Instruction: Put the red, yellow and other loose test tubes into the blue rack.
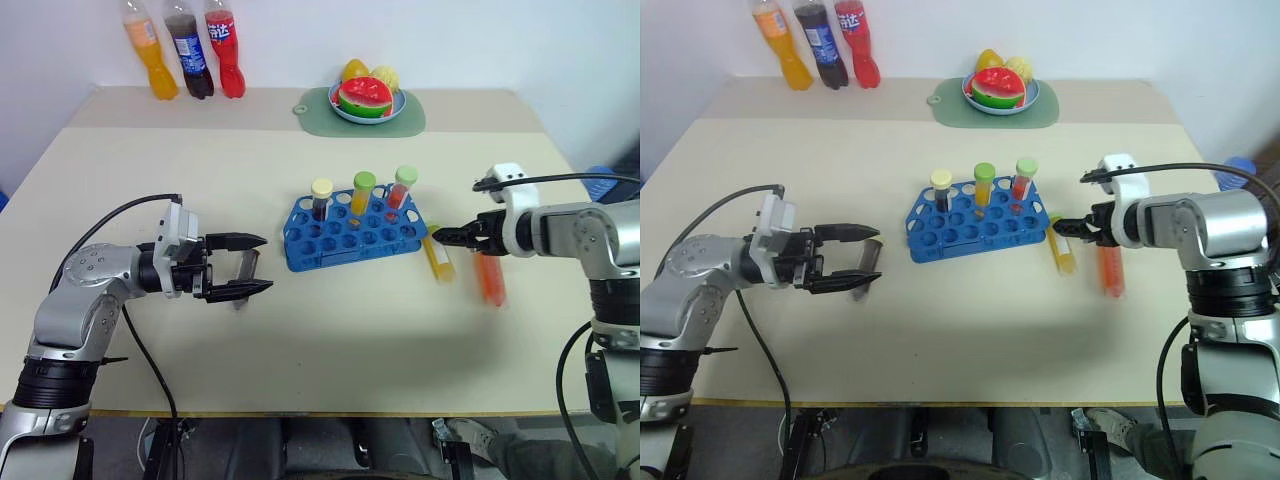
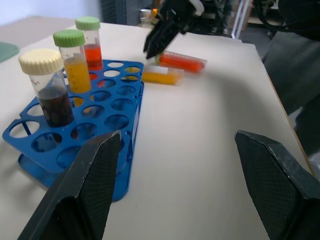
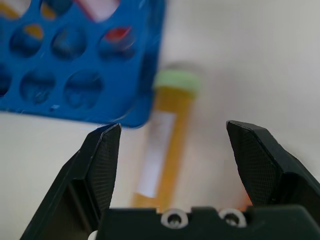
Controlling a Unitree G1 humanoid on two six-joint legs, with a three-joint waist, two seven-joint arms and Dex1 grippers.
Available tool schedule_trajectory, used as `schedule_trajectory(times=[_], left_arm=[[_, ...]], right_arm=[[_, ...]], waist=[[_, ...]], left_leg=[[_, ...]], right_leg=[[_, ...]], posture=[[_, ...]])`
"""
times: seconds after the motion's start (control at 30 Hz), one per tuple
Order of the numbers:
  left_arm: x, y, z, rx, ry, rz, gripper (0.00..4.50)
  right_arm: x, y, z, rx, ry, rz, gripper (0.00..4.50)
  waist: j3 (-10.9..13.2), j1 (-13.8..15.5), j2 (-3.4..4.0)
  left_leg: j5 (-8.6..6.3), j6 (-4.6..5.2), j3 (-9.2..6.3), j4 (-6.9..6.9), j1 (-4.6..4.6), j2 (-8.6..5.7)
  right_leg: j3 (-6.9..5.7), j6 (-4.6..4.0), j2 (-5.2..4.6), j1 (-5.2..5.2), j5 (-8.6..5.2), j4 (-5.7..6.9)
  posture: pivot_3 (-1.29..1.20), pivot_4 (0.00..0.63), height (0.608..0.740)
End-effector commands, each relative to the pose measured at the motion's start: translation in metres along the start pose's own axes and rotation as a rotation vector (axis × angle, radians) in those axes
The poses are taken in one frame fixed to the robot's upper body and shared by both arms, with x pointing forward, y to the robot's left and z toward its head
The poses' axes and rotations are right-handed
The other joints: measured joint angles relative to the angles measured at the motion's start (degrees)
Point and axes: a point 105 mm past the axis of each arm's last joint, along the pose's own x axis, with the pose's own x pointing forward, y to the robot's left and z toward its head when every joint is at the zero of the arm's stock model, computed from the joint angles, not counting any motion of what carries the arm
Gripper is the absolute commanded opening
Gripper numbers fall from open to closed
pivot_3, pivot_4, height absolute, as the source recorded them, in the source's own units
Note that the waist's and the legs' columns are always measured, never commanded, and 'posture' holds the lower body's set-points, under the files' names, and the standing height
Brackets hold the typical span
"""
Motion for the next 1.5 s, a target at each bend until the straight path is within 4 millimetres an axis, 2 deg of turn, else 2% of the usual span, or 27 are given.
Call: schedule_trajectory(times=[0.03,0.2,0.33,0.43,0.47,0.53,0.73,0.87,0.93,1.0,1.07,1.17,1.3,1.4,1.5], left_arm=[[-0.001,-0.004,0.010,0.028,-0.022,0.003,3.73],[0.000,-0.006,0.011,0.025,-0.025,0.012,3.73],[0.000,-0.008,0.012,0.022,-0.026,0.021,3.78],[0.000,-0.008,0.012,0.020,-0.024,0.027,3.78],[0.000,-0.008,0.012,0.021,-0.024,0.030,3.78],[0.000,-0.007,0.012,0.024,-0.025,0.033,3.78],[0.005,-0.005,0.011,0.038,-0.025,0.038,3.78],[0.009,-0.002,0.012,0.046,-0.034,0.038,3.78],[0.011,-0.001,0.012,0.061,-0.030,0.032,3.78],[0.014,0.000,0.011,0.063,-0.035,0.029,3.78],[0.015,0.000,0.011,0.063,-0.040,0.027,3.78],[0.018,0.002,0.013,0.066,-0.050,0.027,3.78],[0.019,0.004,0.012,0.063,-0.056,0.027,3.78],[0.020,0.005,0.012,0.063,-0.061,0.034,3.78],[0.023,0.005,0.012,0.054,-0.077,0.046,3.78]], right_arm=[[0.003,0.001,0.009,-0.008,-0.001,-0.005,3.71],[0.024,-0.002,0.004,-0.054,0.029,-0.042,3.71],[0.035,-0.004,-0.003,-0.109,0.042,-0.066,2.44],[0.035,-0.008,-0.005,-0.162,0.042,-0.096,0.98],[0.033,-0.010,-0.005,-0.170,0.038,-0.109,0.80],[0.030,-0.015,-0.003,-0.152,0.026,-0.134,0.80],[-0.003,-0.050,0.030,-0.036,-0.190,-0.289,0.80],[-0.015,-0.049,0.040,-0.020,-0.301,-0.312,0.80],[-0.024,-0.047,0.055,0.001,-0.458,-0.330,0.80],[-0.034,-0.039,0.073,-0.016,-0.670,-0.339,0.80],[-0.040,-0.027,0.082,-0.011,-0.826,-0.293,0.80],[-0.043,0.006,0.080,-0.032,-1.081,-0.139,0.80],[-0.026,0.025,0.056,-0.033,-1.139,-0.133,0.80],[-0.015,0.044,0.043,-0.187,-1.152,-0.134,0.80],[-0.003,0.055,0.033,-0.152,-1.171,-0.118,0.80]], waist=[[0.0,0.0,0.00],[0.0,0.0,0.00],[0.0,-0.3,-0.04],[0.0,-0.4,-0.04],[-0.1,-0.3,-0.06],[-0.1,-0.3,-0.06],[0.0,0.2,0.00],[0.0,0.1,0.00],[0.0,-0.1,0.00],[0.0,-0.2,0.02],[0.0,-0.3,0.06],[0.0,-0.1,0.06],[0.0,0.1,0.06],[0.0,-0.1,0.09],[0.0,-0.4,0.10]], left_leg=[[0.00,0.00,0.01,0.02,-0.10,0.00],[0.00,0.00,0.00,0.05,-0.14,-0.01],[0.00,0.00,0.00,0.09,-0.12,0.02],[0.00,0.00,0.00,0.09,-0.10,0.03],[0.00,0.00,-0.01,0.09,-0.10,0.05],[0.00,0.00,-0.01,0.09,-0.10,0.05],[0.01,-0.01,0.00,0.12,-0.15,0.01],[0.01,0.00,0.00,0.09,-0.16,0.01],[0.01,-0.01,-0.03,0.08,-0.15,0.02],[0.01,-0.01,-0.03,0.08,-0.13,0.04],[0.01,-0.01,-0.03,0.08,-0.11,0.06],[0.01,-0.01,-0.06,0.05,-0.12,0.08],[0.01,-0.02,-0.07,0.08,-0.12,0.07],[0.01,-0.02,-0.03,0.11,-0.12,0.03],[0.02,-0.03,-0.03,0.11,-0.05,0.06]], right_leg=[[0.00,0.00,0.00,-0.07,0.00,0.00],[-0.01,0.01,0.02,-0.11,0.01,0.00],[0.00,0.01,0.06,-0.10,0.01,0.01],[0.00,0.01,0.09,-0.09,0.01,0.03],[0.00,0.01,0.11,-0.09,0.01,0.04],[0.00,0.01,0.11,-0.09,0.01,0.04],[0.01,0.00,0.07,-0.09,0.01,0.03],[0.00,0.01,0.08,-0.11,0.02,0.02],[0.00,0.03,0.12,-0.11,0.03,0.03],[0.01,0.04,0.15,-0.11,0.04,0.05],[0.01,0.11,0.18,-0.11,0.07,0.10],[0.00,0.12,0.20,-0.13,0.08,0.12],[-0.01,0.13,0.17,-0.10,0.08,0.14],[0.00,0.13,0.11,-0.09,0.09,0.14],[0.00,0.13,0.14,-0.09,0.09,0.18]], posture=[[0.00,0.150,0.740],[0.00,0.150,0.740],[0.00,0.150,0.740],[0.00,0.150,0.740],[0.00,0.150,0.740],[0.00,0.150,0.740],[0.00,0.150,0.740],[0.00,0.150,0.740],[0.00,0.150,0.740],[0.00,0.150,0.740],[0.00,0.150,0.740],[0.00,0.150,0.740],[0.00,0.150,0.740],[0.00,0.150,0.740],[0.00,0.150,0.740]])
